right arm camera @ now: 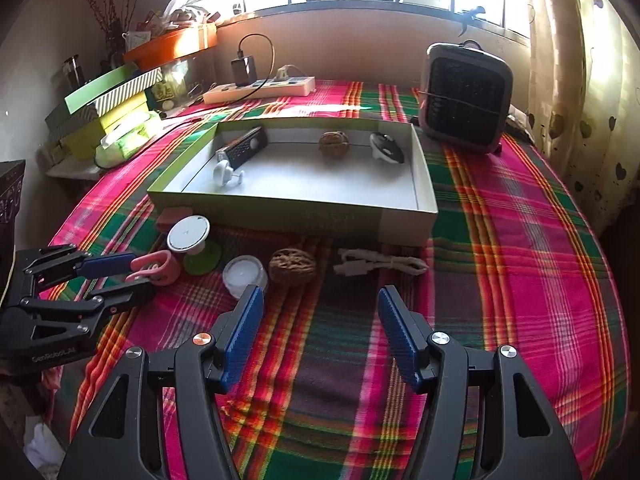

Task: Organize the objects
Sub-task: 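Close left tool on pink plastic clip while right tool grasps translucent white cup, then lift pink clip in left tool while right tool lifts and holds white cup, then carry pink clip in left tool into white box while right tool carries cup there, then open left tool to release pink clip in box while right tool releases cup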

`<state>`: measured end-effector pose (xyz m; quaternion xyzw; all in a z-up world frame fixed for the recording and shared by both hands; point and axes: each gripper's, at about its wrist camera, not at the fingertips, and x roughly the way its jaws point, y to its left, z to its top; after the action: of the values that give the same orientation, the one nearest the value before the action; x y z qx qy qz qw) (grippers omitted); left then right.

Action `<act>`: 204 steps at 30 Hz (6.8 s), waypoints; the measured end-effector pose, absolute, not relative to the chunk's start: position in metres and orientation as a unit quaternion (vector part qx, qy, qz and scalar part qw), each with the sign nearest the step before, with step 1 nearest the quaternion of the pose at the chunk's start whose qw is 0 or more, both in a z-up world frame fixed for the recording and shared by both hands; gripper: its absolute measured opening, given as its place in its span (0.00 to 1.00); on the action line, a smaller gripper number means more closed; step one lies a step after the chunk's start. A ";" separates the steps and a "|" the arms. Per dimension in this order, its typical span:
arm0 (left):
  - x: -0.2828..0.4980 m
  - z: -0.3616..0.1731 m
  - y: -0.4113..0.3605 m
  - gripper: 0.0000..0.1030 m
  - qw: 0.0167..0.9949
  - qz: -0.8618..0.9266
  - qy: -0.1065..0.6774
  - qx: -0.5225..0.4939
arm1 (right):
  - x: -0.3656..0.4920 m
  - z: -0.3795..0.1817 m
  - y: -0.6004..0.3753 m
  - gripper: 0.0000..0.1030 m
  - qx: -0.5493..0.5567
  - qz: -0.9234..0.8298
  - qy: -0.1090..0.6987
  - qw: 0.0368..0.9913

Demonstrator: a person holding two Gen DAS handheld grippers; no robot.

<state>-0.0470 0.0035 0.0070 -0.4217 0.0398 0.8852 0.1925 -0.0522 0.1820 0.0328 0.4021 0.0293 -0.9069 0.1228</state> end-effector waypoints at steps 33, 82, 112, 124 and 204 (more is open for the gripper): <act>-0.061 0.007 -0.004 0.26 0.167 0.888 0.009 -0.428 | -0.078 0.017 0.142 0.28 0.428 -0.890 0.053 0.145; -0.045 0.008 0.022 0.21 0.122 0.899 0.005 -0.421 | -0.047 0.018 0.170 0.28 0.426 -0.896 0.054 0.115; -0.042 0.020 0.019 0.21 0.119 0.902 0.004 -0.414 | -0.044 0.023 0.176 0.28 0.420 -0.898 0.021 0.127; -0.040 0.047 0.018 0.21 0.121 0.912 0.002 -0.391 | -0.046 0.048 0.181 0.28 0.396 -0.909 0.016 0.131; -0.234 0.014 0.082 0.21 0.162 0.864 0.060 -0.473 | -0.214 0.024 0.180 0.28 0.443 -0.885 0.073 0.125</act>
<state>-0.2343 0.0821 0.0144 -0.4729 0.0602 0.8640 0.1618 -0.2141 0.1801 0.0237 0.4431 0.0733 -0.8846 0.1254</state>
